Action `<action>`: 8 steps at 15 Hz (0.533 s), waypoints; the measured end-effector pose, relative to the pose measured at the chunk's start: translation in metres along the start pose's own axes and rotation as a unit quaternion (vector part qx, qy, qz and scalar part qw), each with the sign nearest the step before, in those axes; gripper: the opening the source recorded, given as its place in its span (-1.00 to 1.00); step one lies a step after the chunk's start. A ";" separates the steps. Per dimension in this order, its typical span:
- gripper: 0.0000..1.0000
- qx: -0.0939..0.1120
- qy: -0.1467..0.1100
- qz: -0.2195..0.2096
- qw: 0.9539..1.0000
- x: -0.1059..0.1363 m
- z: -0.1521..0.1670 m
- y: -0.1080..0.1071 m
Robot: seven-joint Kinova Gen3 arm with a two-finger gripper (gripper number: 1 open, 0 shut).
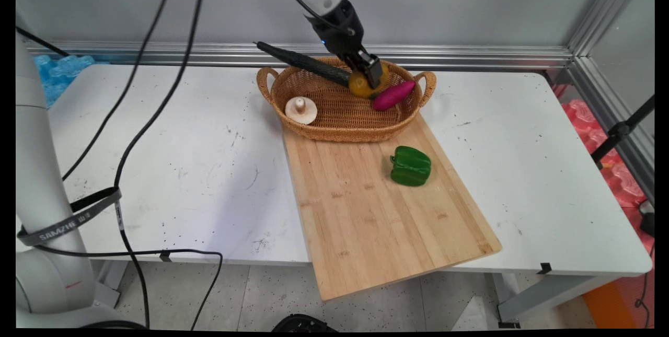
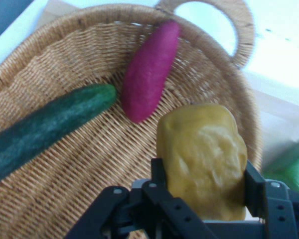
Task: Place the picked object on the cutting board
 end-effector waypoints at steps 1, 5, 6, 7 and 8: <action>-1.00 -0.006 -0.001 0.006 1.000 -0.005 -0.010 0.003; -1.00 -0.027 -0.012 0.033 0.999 -0.032 -0.043 0.016; -1.00 -0.031 -0.015 0.041 0.999 -0.039 -0.048 0.019; -1.00 -0.035 -0.018 0.051 0.998 -0.048 -0.054 0.022; -1.00 -0.038 -0.020 0.061 0.997 -0.055 -0.058 0.025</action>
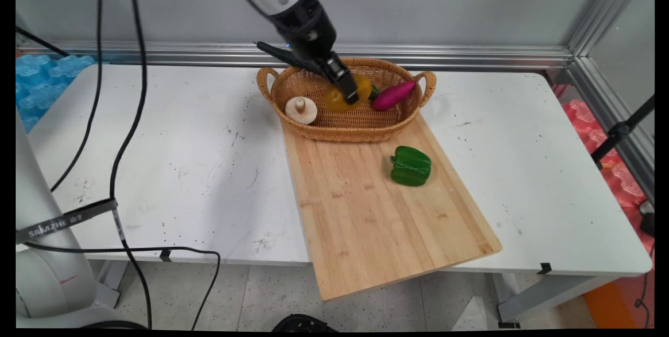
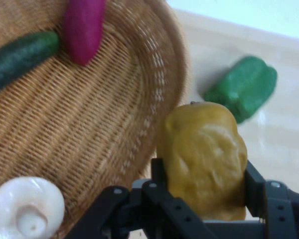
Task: Place the picked object on the cutting board
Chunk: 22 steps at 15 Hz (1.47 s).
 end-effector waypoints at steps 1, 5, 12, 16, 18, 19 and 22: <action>-1.00 -0.002 -0.003 0.013 1.000 -0.008 -0.003 0.004; -1.00 -0.001 -0.016 0.042 0.999 -0.040 -0.005 0.018; -1.00 0.016 -0.031 0.070 0.997 -0.069 0.044 0.034; -1.00 0.023 -0.036 0.077 0.996 -0.073 0.079 0.038; -1.00 0.027 -0.039 0.078 0.996 -0.075 0.096 0.038; -1.00 0.029 -0.041 0.077 0.996 -0.076 0.103 0.037; -1.00 0.030 -0.043 0.077 0.996 -0.078 0.122 0.037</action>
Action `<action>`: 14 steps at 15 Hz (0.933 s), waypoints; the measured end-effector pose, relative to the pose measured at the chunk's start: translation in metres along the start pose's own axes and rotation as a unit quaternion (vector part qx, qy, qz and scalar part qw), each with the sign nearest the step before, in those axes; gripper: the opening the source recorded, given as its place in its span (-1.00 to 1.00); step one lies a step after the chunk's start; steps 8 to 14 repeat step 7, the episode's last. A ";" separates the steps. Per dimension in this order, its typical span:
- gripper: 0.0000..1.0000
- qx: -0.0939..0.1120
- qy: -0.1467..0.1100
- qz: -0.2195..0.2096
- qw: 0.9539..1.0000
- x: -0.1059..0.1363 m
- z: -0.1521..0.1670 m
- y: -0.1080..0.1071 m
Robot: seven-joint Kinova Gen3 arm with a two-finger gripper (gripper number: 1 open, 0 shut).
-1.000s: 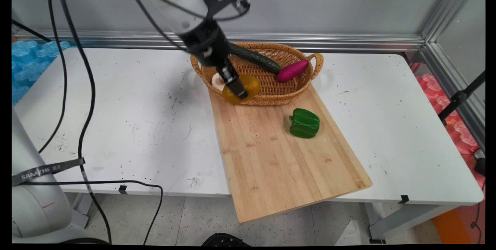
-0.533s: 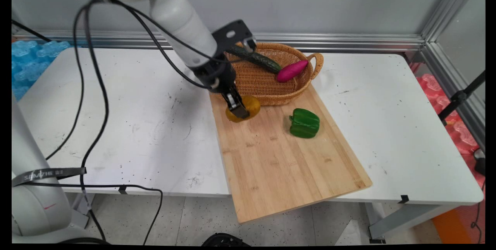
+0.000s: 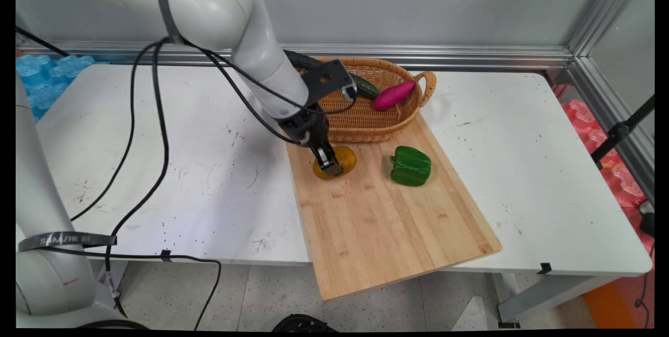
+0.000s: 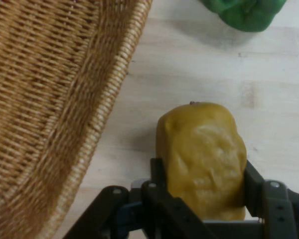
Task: Place the picked object on the cutting board
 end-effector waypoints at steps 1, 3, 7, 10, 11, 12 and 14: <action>-1.00 0.000 0.000 0.000 1.000 0.000 0.006 0.000; -1.00 -0.003 0.000 0.000 1.000 0.000 0.013 0.001; 1.00 -0.010 0.010 0.008 1.000 0.001 0.019 0.003; 1.00 -0.010 0.010 0.008 1.000 0.001 0.019 0.003; 1.00 -0.010 0.010 0.008 1.000 0.001 0.019 0.003; 1.00 -0.010 0.010 0.008 1.000 0.001 0.019 0.003; 1.00 -0.010 0.010 0.008 1.000 0.001 0.019 0.003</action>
